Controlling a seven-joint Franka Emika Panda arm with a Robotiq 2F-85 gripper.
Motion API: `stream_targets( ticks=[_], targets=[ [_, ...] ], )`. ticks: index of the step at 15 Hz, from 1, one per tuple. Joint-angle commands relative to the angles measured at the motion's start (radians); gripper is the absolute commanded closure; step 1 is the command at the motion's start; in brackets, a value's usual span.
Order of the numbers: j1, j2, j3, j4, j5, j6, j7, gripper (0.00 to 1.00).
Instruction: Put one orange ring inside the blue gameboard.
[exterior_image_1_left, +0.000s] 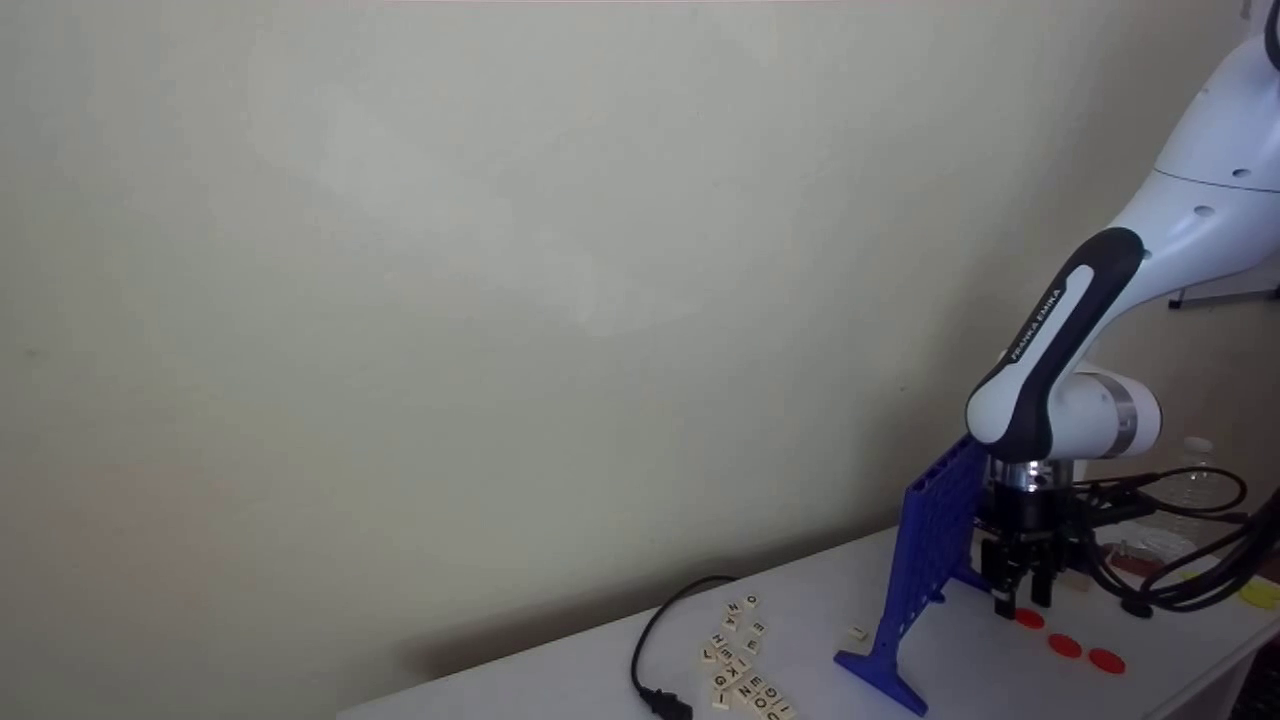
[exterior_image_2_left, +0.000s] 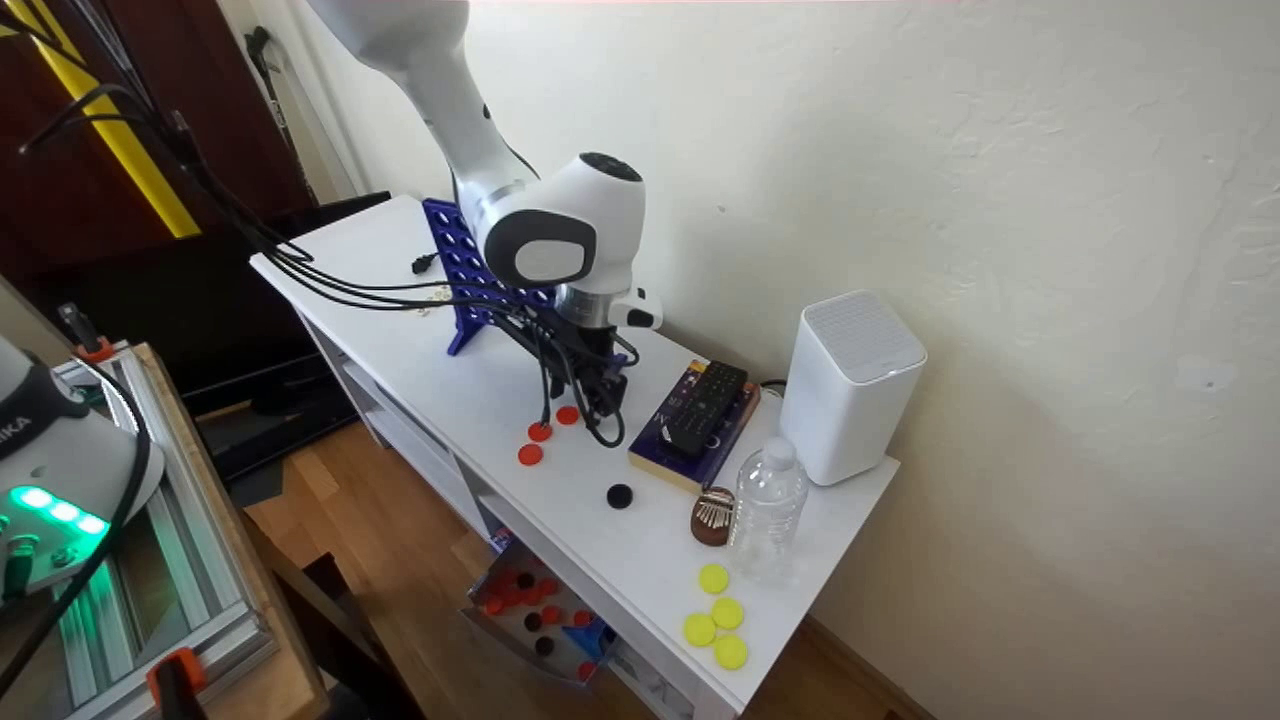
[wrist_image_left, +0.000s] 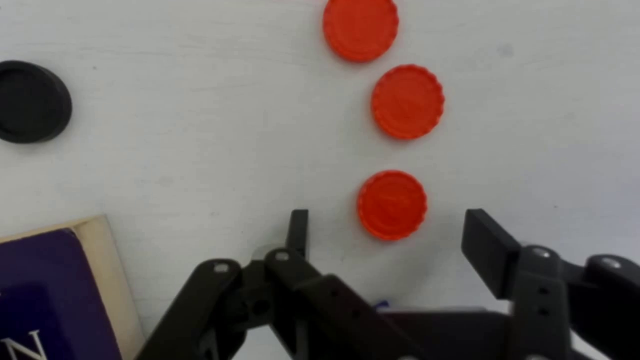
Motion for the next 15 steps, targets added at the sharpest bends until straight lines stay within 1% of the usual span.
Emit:
stream_targets(
  ticks=[1,2,3,4,7,8,10,12,14,15],
  targets=[
    [0.013,0.022,-0.005,0.023,-0.018,0.0,0.032,0.14],
    [0.015,0.023,-0.006,0.023,-0.02,-0.001,0.033,0.17],
    [0.019,0.024,-0.008,0.024,-0.023,-0.002,0.035,0.3],
    [0.021,0.024,-0.01,0.025,-0.026,-0.002,0.037,0.34],
    [0.025,0.022,-0.018,0.029,-0.031,-0.002,0.042,0.43],
    [0.026,0.022,-0.018,0.028,-0.032,-0.003,0.042,0.36],
    [0.03,0.022,-0.02,0.027,-0.035,-0.004,0.043,0.14],
    [0.036,0.023,-0.021,0.026,-0.04,-0.008,0.039,0.06],
    [0.043,0.025,-0.026,0.026,-0.05,-0.017,0.038,0.1],
    [0.047,0.029,-0.031,0.029,-0.057,-0.024,0.038,0.19]
  ],
)
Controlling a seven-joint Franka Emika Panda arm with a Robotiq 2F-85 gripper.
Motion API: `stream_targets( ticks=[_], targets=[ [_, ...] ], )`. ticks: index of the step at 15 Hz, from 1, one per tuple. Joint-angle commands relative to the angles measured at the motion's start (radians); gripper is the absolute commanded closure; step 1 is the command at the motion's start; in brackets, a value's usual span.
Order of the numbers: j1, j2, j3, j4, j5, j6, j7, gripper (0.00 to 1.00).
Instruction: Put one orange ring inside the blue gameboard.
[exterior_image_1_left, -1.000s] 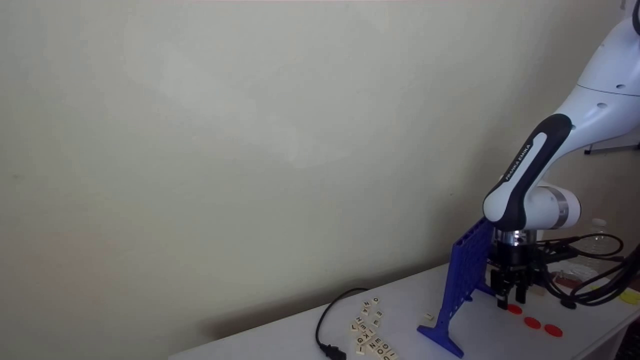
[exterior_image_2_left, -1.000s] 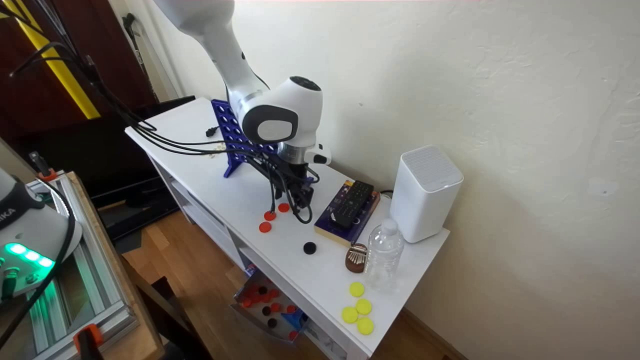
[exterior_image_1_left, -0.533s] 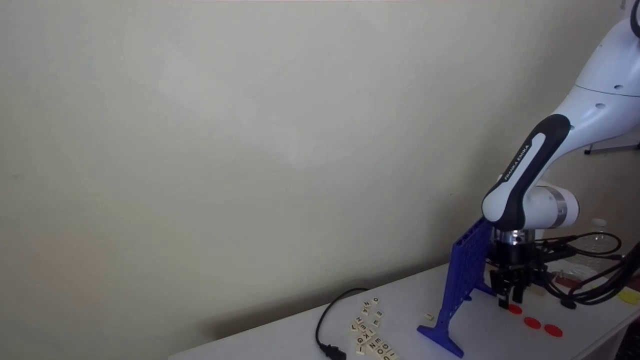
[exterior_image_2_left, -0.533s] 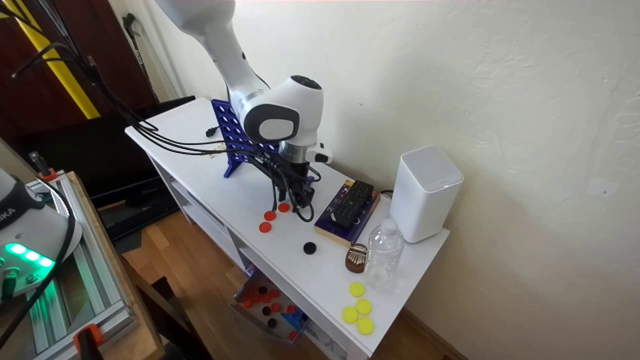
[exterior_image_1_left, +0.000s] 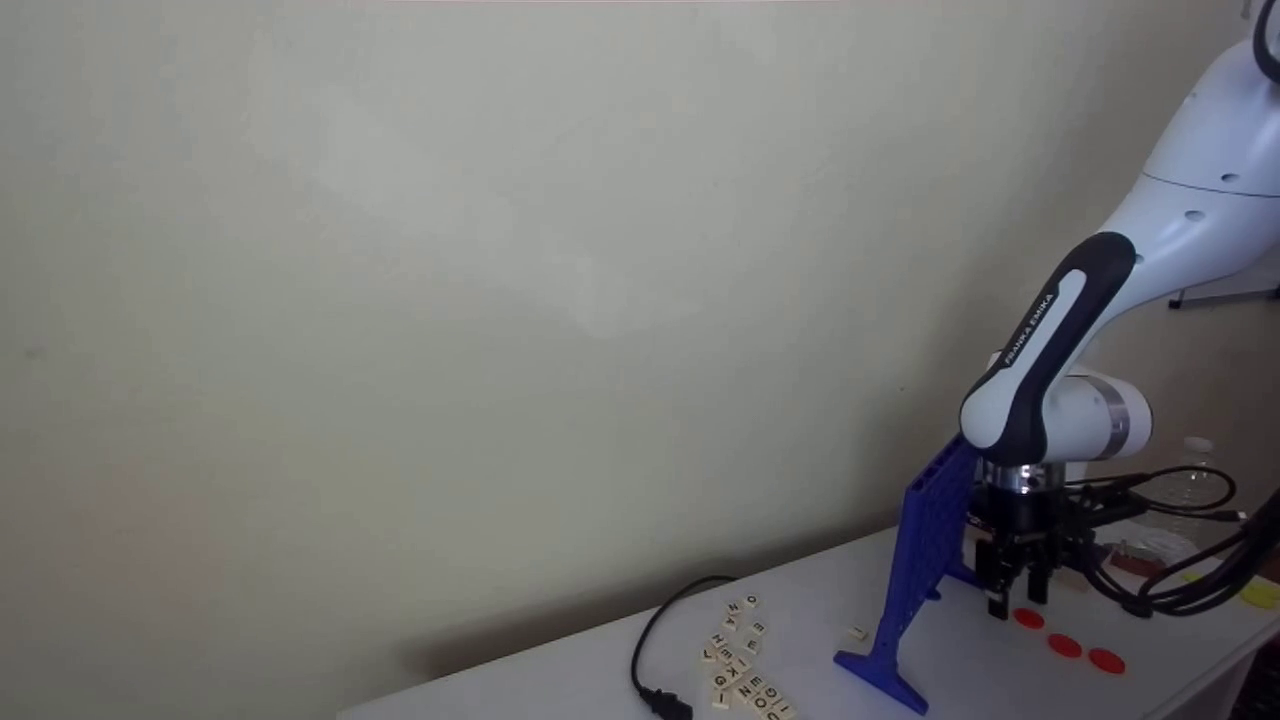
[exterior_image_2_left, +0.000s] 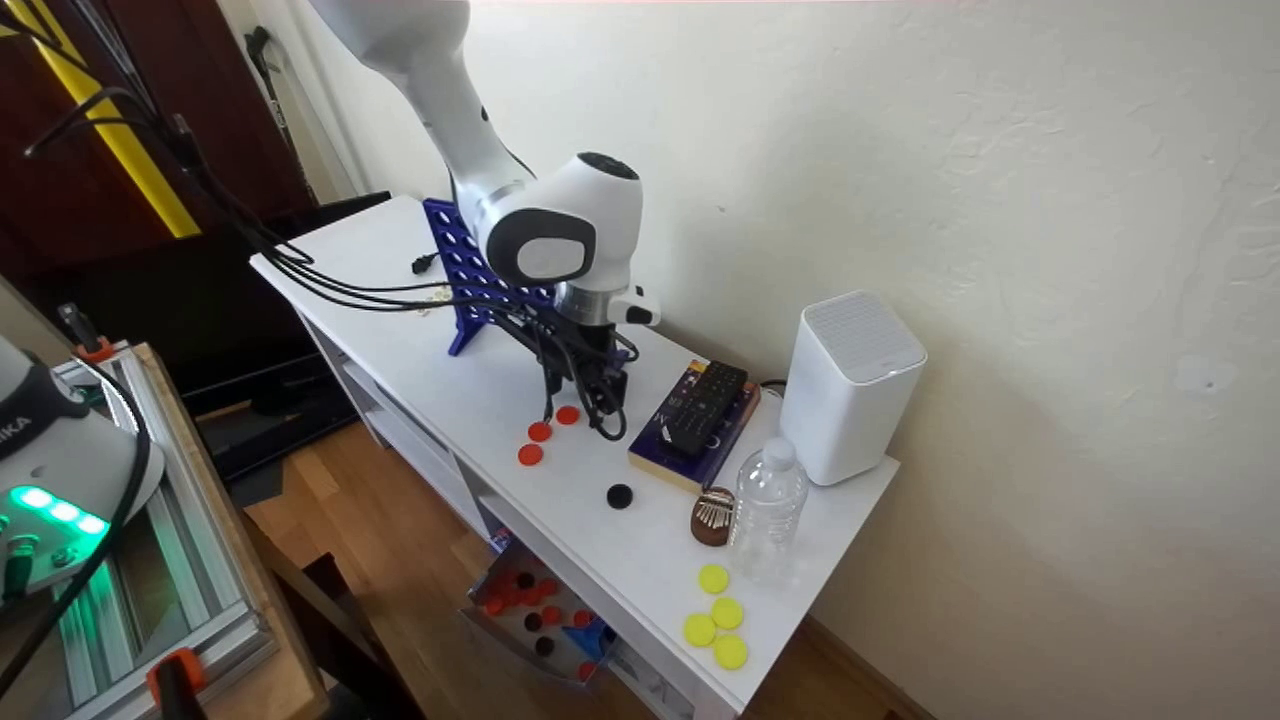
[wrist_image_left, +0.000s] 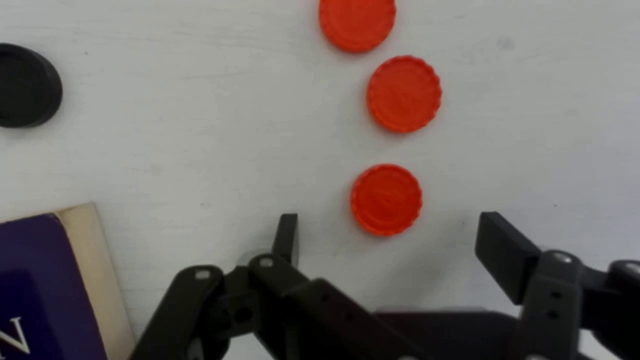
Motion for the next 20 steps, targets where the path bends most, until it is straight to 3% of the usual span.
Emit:
stream_targets(
  ticks=[1,4,8,10,13,15,17,20],
  targets=[
    [0.025,0.019,-0.024,0.02,-0.05,-0.028,0.025,0.24],
    [0.031,0.018,-0.035,0.02,-0.071,-0.03,0.024,0.34],
    [0.037,0.019,-0.036,0.02,-0.086,-0.039,0.024,0.28],
    [0.039,0.019,-0.037,0.02,-0.092,-0.043,0.024,0.32],
    [0.041,0.018,-0.038,0.021,-0.097,-0.047,0.023,0.55],
    [0.046,0.016,-0.038,0.022,-0.098,-0.057,0.024,0.64],
    [0.05,0.012,-0.04,0.024,-0.099,-0.067,0.024,0.71],
    [0.052,0.012,-0.043,0.03,-0.1,-0.078,0.025,0.69]
  ],
)
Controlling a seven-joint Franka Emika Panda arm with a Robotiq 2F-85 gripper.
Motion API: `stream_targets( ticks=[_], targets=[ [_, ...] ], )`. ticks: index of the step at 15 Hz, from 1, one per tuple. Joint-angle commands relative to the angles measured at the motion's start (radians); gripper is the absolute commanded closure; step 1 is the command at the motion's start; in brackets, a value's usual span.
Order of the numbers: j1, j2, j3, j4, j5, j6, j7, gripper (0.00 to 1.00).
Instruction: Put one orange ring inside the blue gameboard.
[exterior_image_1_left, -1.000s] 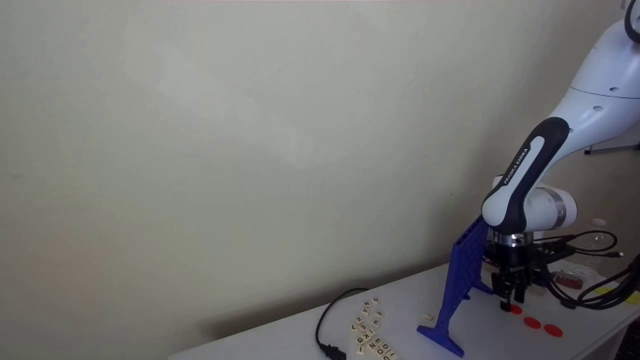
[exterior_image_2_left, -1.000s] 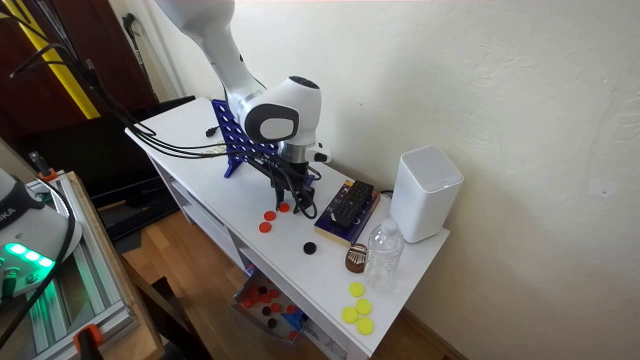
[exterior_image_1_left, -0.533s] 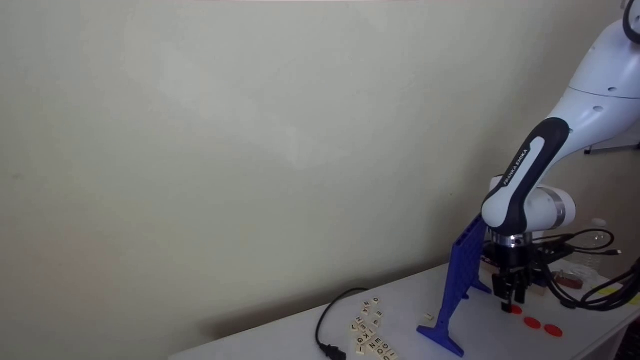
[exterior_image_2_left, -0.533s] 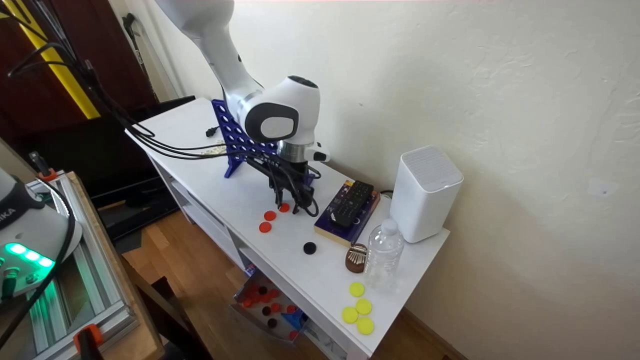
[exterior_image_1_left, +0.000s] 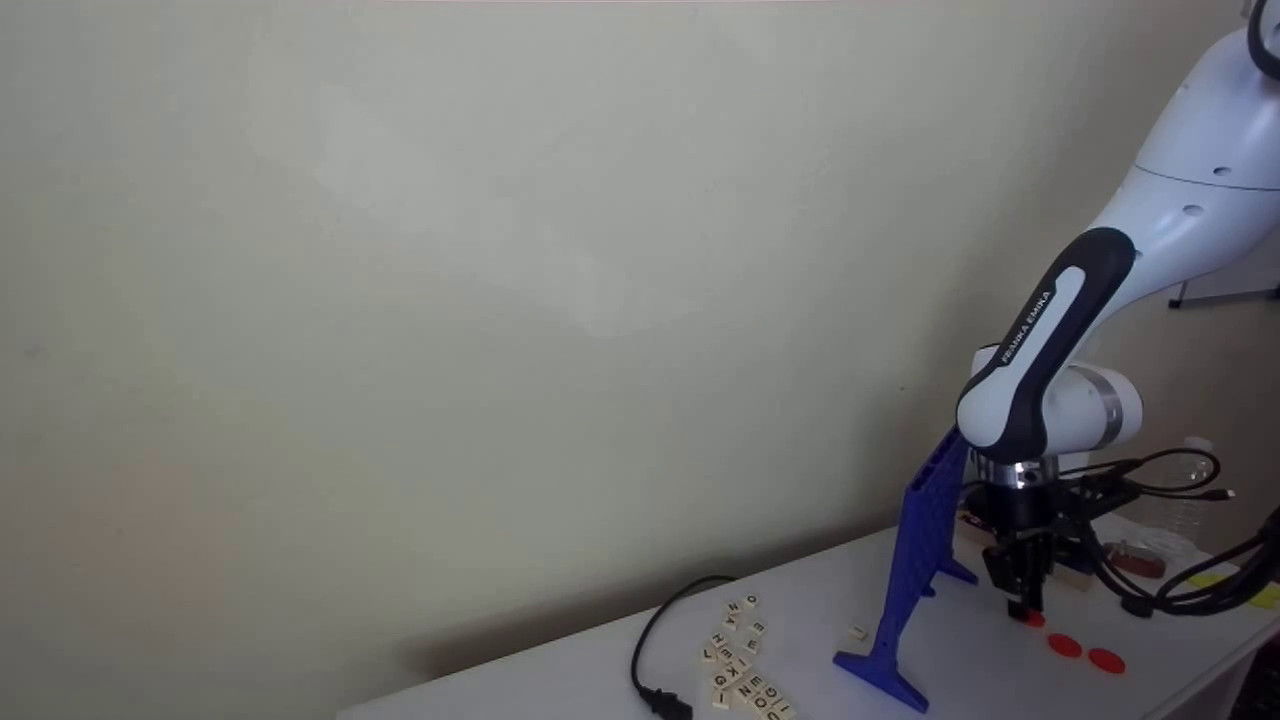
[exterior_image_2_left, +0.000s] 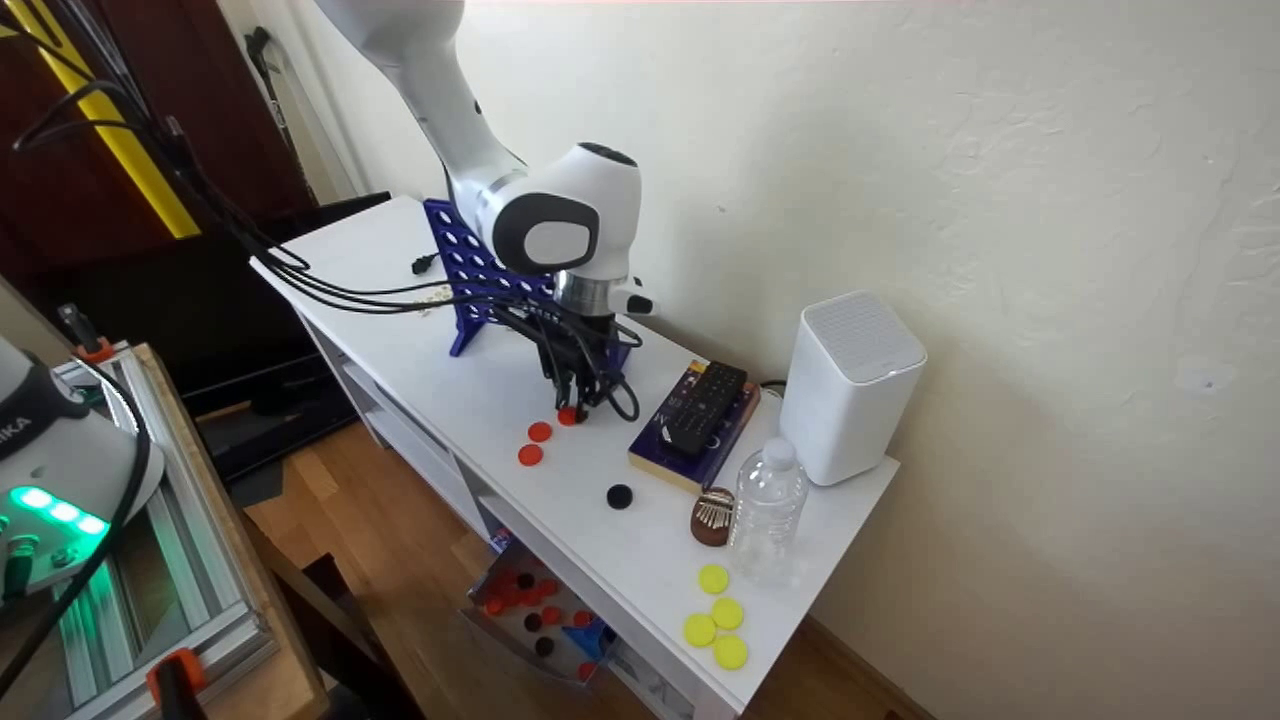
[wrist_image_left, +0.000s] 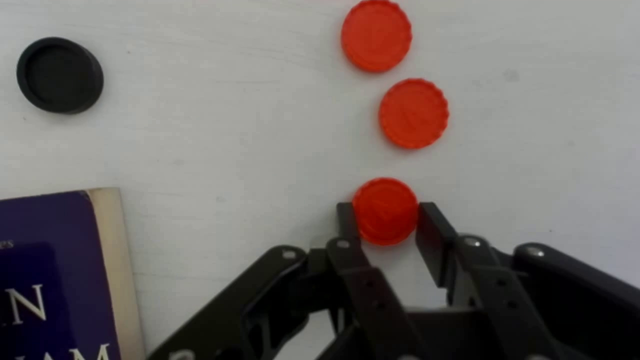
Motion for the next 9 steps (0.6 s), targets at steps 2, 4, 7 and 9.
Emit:
stream_targets(
  ticks=[2,4,7,9],
  targets=[
    [0.007,0.023,-0.011,0.016,-0.03,-0.013,0.023,0.7],
    [0.002,0.013,-0.009,0.005,-0.029,-0.007,0.017,0.78],
    [-0.009,-0.023,-0.008,-0.036,-0.028,0.017,0.006,0.9],
    [-0.015,-0.044,-0.009,-0.063,-0.028,0.035,0.0,0.9]
  ],
)
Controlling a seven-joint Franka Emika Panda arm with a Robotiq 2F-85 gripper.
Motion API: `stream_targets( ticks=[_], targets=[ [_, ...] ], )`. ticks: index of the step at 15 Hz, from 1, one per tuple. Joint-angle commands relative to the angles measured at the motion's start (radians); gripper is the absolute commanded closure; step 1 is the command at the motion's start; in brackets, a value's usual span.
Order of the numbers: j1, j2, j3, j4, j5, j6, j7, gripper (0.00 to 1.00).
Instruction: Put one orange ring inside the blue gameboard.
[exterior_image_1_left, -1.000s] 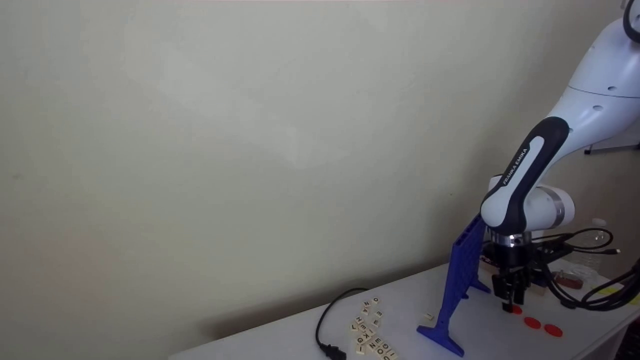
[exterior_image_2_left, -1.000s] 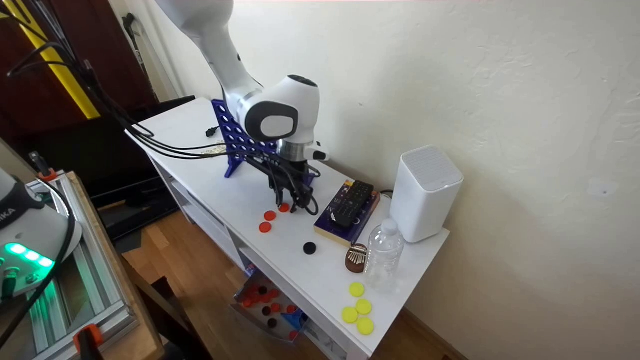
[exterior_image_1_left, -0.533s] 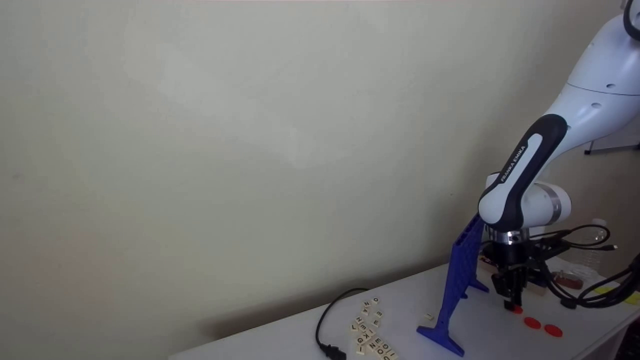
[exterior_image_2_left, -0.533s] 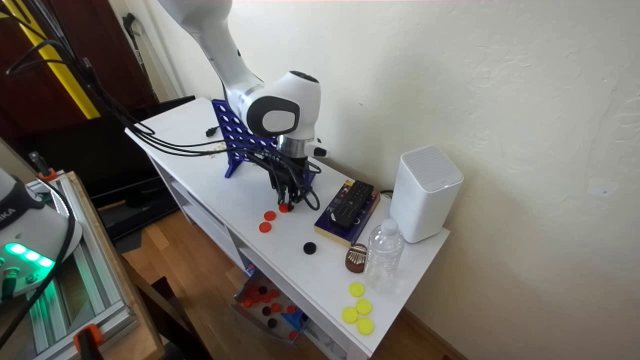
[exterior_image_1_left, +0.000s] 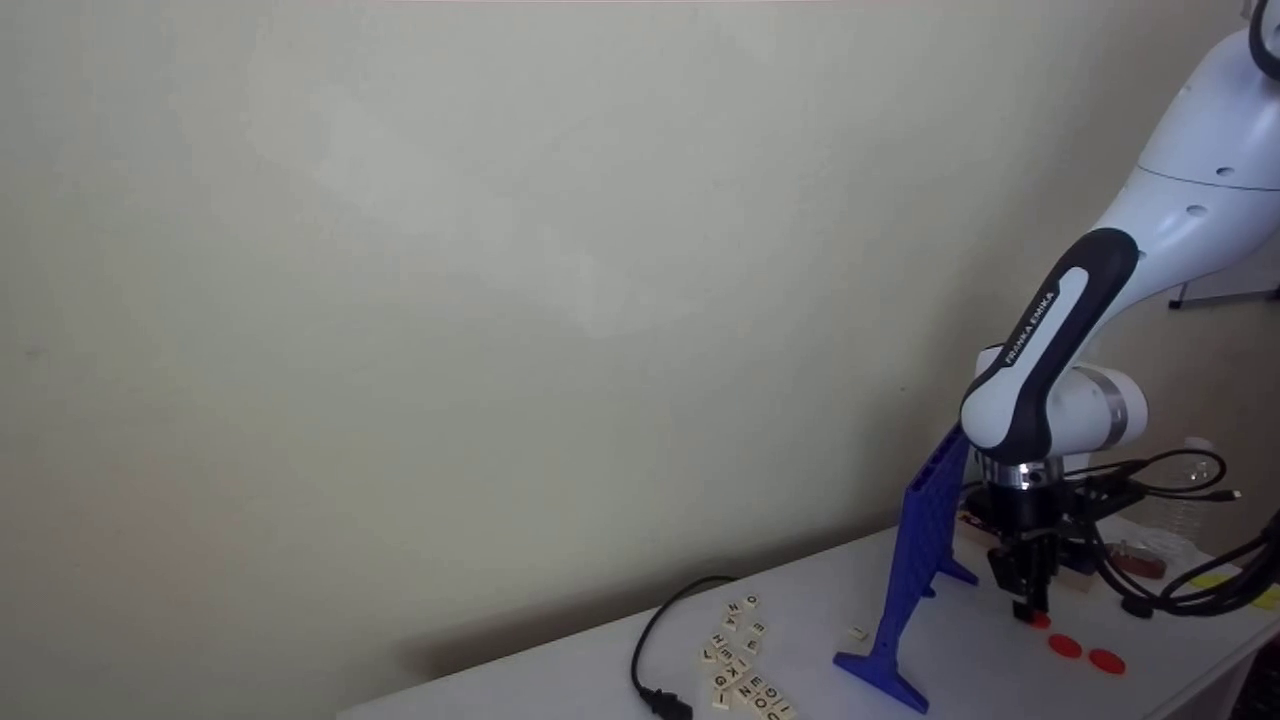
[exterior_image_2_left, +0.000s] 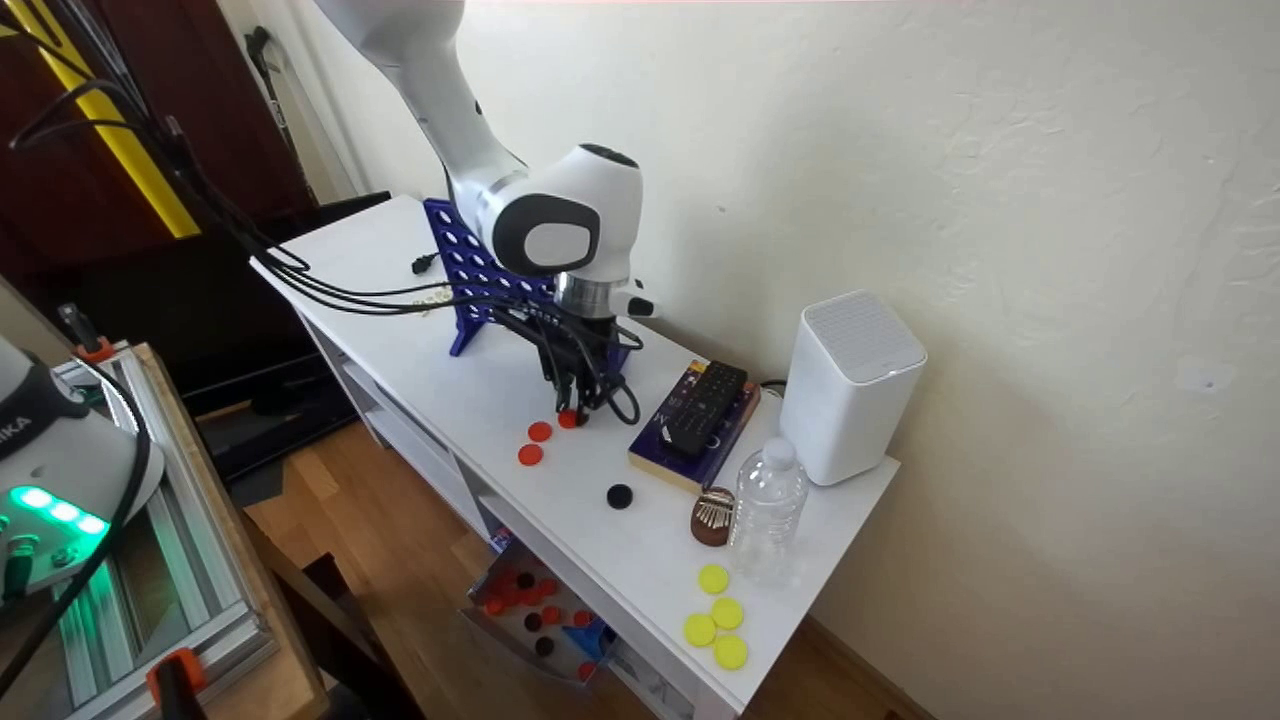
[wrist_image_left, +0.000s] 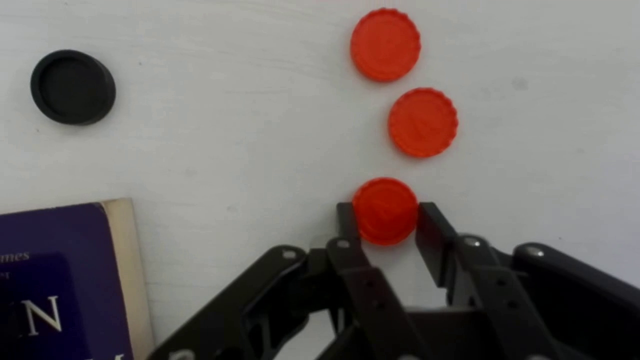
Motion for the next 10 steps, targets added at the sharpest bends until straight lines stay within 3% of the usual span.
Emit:
stream_targets(
  ticks=[1,10],
  targets=[
    [-0.013,-0.051,-0.005,-0.071,-0.027,0.047,-0.001,0.9],
    [-0.064,-0.207,0.019,-0.275,-0.025,0.262,-0.059,0.9]
  ],
)
